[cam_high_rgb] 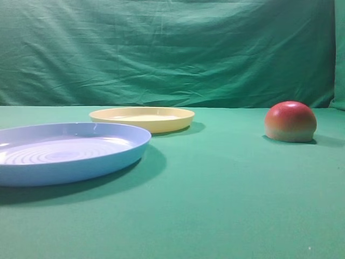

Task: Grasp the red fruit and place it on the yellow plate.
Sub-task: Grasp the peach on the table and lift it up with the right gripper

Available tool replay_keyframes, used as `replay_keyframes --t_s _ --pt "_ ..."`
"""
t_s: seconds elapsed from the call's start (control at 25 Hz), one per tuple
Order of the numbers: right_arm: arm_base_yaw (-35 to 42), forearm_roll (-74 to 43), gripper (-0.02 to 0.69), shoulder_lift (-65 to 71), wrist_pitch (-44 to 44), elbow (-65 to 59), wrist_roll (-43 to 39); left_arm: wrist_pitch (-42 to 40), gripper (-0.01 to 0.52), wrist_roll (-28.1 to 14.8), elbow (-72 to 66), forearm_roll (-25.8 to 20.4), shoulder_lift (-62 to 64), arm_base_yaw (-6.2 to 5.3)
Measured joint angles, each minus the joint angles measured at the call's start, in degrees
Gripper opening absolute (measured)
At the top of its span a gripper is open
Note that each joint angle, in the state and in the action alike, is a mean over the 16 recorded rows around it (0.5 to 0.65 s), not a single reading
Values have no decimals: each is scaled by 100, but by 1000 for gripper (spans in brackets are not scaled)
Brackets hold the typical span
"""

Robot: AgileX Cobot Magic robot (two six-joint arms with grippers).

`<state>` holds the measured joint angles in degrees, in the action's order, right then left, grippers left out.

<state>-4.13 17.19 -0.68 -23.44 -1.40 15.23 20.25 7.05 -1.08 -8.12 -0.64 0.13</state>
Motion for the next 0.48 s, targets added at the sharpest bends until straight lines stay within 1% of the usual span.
replay_keyframes --t_s 0.28,0.48 --pt "0 551 0 0 758 4 -25 0 157 0 0 0 0 0" --pt "0 1016 0 139 1160 231 61 0 157 0 0 0 0 0"
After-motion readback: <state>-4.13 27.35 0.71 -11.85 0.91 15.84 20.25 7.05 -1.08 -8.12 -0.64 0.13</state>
